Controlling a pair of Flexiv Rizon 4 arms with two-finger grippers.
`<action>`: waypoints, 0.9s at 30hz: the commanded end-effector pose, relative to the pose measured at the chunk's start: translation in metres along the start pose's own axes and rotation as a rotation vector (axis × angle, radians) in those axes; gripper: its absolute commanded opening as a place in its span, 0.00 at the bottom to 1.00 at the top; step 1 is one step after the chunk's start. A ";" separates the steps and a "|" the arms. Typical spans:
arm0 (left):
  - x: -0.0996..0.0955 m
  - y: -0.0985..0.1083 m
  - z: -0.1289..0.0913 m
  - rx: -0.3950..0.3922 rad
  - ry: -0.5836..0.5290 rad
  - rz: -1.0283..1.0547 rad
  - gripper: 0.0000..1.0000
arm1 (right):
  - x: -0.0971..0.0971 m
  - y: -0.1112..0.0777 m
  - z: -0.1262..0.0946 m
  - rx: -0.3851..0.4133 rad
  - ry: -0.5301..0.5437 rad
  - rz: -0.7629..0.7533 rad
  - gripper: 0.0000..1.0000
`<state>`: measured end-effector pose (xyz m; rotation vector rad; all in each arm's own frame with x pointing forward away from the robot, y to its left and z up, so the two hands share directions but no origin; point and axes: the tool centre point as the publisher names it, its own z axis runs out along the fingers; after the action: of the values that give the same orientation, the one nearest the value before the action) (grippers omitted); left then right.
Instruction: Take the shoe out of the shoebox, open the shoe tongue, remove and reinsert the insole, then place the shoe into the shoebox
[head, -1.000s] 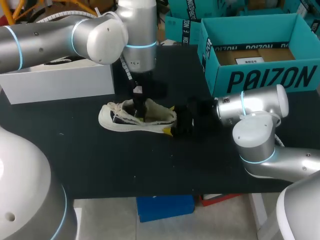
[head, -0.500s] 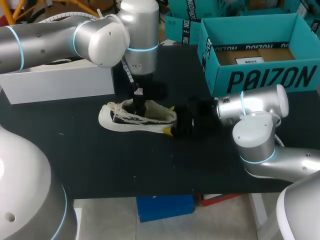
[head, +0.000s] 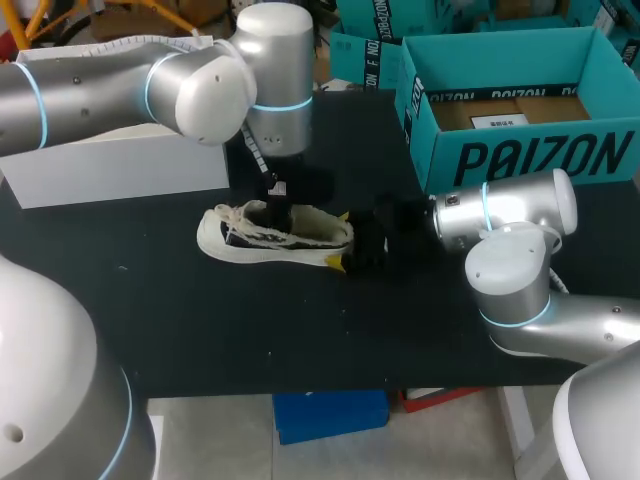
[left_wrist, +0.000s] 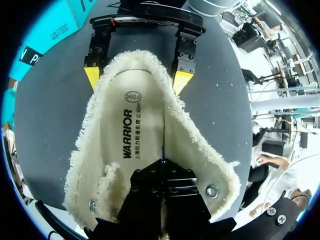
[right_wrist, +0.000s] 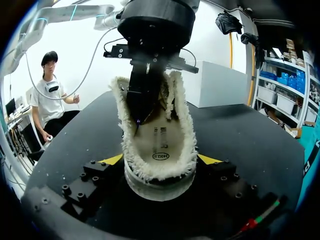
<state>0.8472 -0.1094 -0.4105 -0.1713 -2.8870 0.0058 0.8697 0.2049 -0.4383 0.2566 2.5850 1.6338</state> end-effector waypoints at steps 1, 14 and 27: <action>0.001 0.002 0.009 0.026 0.006 -0.004 0.00 | -0.001 -0.001 0.001 0.001 -0.001 0.002 0.00; -0.002 0.005 0.022 0.047 0.031 -0.021 0.00 | -0.001 -0.001 0.001 0.001 -0.001 0.002 0.00; -0.004 0.000 0.029 0.057 0.041 -0.006 0.37 | -0.001 -0.001 0.001 0.001 -0.001 0.002 0.00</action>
<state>0.8473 -0.1085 -0.4232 -0.1475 -2.8431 0.0792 0.8693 0.2048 -0.4387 0.2562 2.5855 1.6336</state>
